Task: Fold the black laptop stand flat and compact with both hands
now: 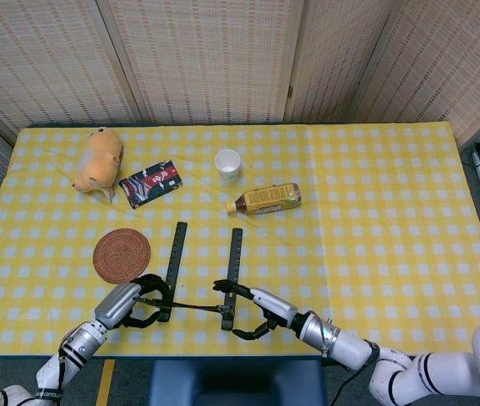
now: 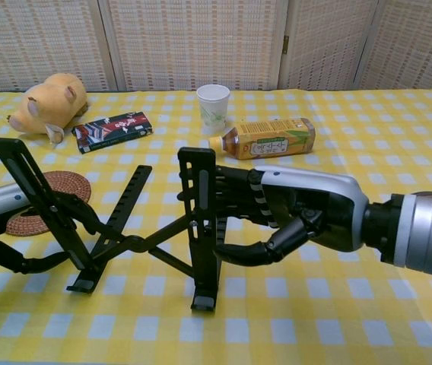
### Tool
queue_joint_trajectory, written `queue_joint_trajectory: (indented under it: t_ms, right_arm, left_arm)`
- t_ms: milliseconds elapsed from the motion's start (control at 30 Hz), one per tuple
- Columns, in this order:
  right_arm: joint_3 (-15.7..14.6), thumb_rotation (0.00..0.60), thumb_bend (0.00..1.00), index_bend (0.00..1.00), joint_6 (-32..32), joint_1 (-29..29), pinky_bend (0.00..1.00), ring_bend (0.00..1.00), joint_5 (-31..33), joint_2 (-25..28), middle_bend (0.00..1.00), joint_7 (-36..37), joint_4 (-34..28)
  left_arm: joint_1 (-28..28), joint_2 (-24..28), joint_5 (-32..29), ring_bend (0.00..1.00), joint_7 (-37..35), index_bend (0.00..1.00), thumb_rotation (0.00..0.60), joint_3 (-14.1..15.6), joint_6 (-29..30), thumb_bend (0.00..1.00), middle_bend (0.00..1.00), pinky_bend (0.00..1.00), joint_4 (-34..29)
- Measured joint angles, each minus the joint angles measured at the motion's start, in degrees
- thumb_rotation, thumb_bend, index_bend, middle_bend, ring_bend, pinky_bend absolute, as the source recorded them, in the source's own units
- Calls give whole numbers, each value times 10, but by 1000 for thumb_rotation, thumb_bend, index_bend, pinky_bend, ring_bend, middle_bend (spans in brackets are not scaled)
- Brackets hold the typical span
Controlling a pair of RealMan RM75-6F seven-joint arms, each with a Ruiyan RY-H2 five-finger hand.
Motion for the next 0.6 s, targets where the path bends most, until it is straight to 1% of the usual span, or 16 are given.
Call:
queue_joint_trajectory:
  t_ms: [67,300,600]
  right_arm:
    - [8,600,395,33,-2,-2,0,81,11,-7,98,-18,0]
    - [48,600,395,8,-13,-2,0,80,62,-32,95,-70,6]
    - [98,600,395,0,-33,-3,0,80,147,-54,84,-139,15]
  left_arm:
    - [3,7,3,143,2,369,600,1,7,436,285,236,-6]
    - [17,28,13,86,11,303,600,4,40,436,235,201,-18]
    - [39,56,26,83,11,297,600,3,84,436,232,197,-33]
